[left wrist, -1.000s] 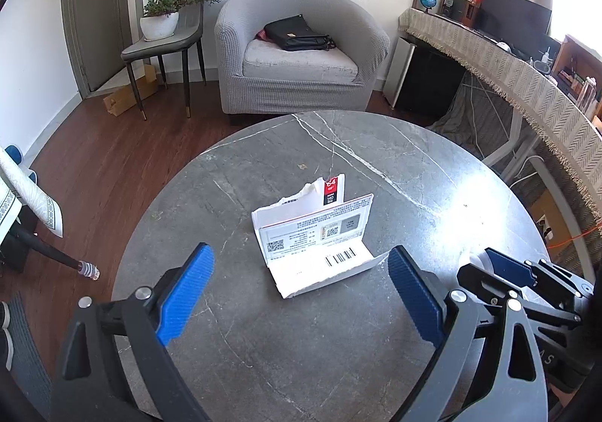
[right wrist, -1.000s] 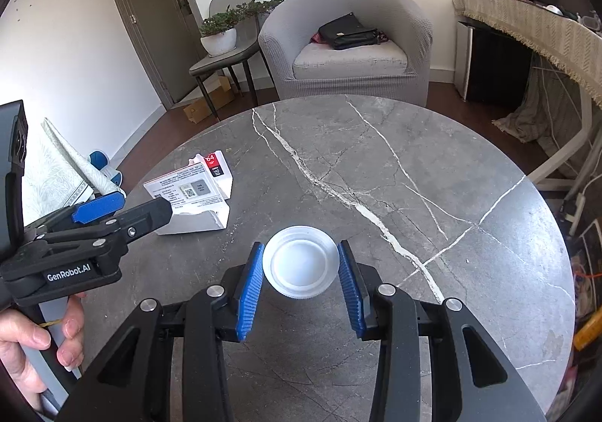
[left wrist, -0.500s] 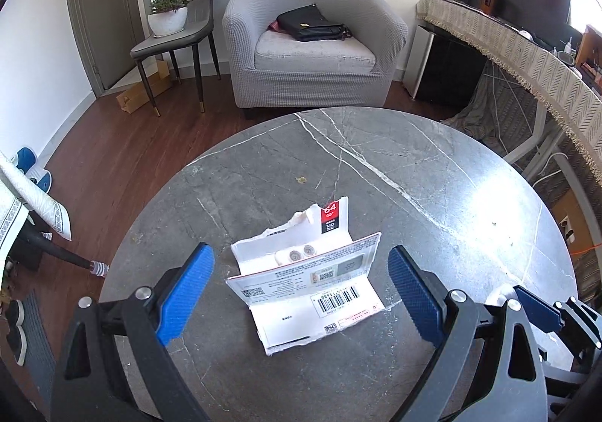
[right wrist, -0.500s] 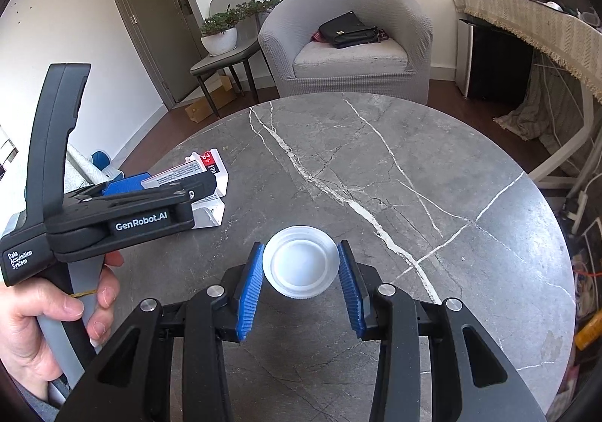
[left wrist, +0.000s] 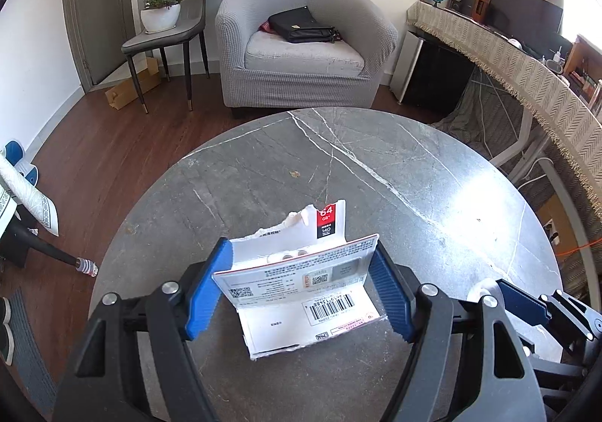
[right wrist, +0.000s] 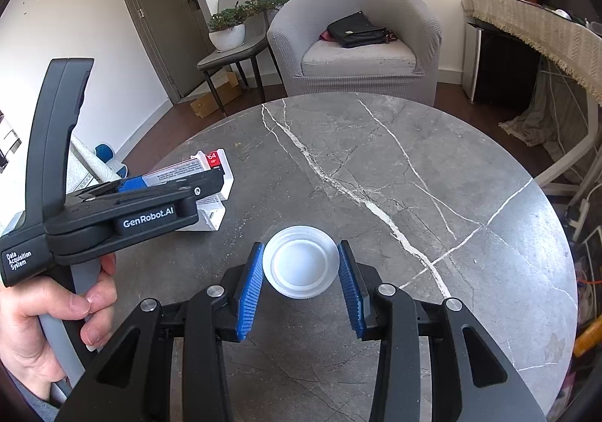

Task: Collect trash
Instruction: 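Grasp the white card box with the left gripper while the right grasps the white lid, then carry the card box and white lid over the green bin with both grippers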

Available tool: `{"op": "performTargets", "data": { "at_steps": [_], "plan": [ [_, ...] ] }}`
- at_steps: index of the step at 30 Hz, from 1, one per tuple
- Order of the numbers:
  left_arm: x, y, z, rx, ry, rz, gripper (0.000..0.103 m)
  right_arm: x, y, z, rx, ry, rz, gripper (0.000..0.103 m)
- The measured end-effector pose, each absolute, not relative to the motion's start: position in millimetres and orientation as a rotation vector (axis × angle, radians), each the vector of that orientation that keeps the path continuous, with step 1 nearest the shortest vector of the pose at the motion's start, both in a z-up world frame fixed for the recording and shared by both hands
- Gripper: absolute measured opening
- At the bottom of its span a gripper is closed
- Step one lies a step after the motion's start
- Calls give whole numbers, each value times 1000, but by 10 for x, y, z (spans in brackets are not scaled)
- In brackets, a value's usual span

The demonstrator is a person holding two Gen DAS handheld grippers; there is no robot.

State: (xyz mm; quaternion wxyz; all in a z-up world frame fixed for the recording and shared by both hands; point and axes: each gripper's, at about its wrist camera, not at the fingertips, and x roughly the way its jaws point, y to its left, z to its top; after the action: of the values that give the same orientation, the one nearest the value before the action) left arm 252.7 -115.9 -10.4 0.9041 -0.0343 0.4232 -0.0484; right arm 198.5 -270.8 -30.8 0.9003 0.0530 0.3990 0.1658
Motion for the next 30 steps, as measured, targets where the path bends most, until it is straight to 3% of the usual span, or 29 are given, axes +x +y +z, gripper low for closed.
{"op": "performTargets", "data": {
  "at_steps": [30],
  "plan": [
    [1422,-378,156,-104,811,-136,75,1656,-2201,-197,43,853,447,40]
  ]
}}
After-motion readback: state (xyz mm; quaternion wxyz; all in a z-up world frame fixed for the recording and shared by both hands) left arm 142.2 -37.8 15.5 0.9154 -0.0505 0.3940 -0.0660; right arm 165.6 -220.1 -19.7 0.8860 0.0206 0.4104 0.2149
